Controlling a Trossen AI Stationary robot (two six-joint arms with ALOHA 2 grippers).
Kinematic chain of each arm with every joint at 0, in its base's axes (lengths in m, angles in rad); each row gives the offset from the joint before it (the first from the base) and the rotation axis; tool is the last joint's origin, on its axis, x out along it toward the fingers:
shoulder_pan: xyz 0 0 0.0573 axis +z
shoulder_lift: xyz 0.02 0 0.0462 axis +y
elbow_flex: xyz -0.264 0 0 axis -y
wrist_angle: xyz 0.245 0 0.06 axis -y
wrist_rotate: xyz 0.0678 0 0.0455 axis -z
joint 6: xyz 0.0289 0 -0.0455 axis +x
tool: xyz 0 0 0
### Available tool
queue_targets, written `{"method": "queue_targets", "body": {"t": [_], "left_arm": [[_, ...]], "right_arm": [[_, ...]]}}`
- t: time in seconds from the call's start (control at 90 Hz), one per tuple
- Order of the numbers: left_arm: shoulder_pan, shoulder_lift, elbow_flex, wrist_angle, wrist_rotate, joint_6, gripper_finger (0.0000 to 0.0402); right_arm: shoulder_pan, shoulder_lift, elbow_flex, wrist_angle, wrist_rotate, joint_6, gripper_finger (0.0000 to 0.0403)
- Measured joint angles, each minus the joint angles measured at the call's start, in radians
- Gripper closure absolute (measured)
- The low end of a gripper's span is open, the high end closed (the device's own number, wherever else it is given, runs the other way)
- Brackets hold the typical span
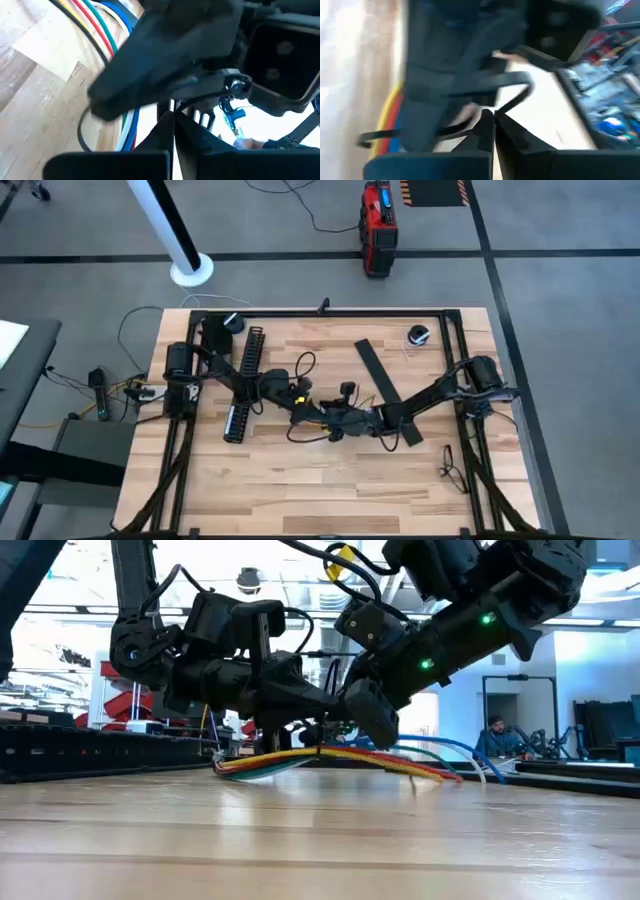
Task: Ziptie cables
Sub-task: Wrap the black zip tie on the cable
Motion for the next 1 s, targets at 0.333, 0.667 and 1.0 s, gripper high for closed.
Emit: {"method": "queue_targets", "body": {"t": [0.333,0.667,1.0], "left_arm": [[-0.016,0.0,0.0,0.0,0.005,0.014,0.0401],[-0.017,0.0,0.0,0.001,0.005,0.014,0.0401],[-0.017,0.0,0.0,0.0,0.0,0.014,0.0401]], "right_arm": [[0.011,0.0,0.0,0.023,-0.005,-0.029,0.0346],[0.011,0.0,0.0,0.013,-0.008,-0.022,0.0311],[-0.013,0.0,0.0,-0.053,-0.011,0.072,0.035]]}}
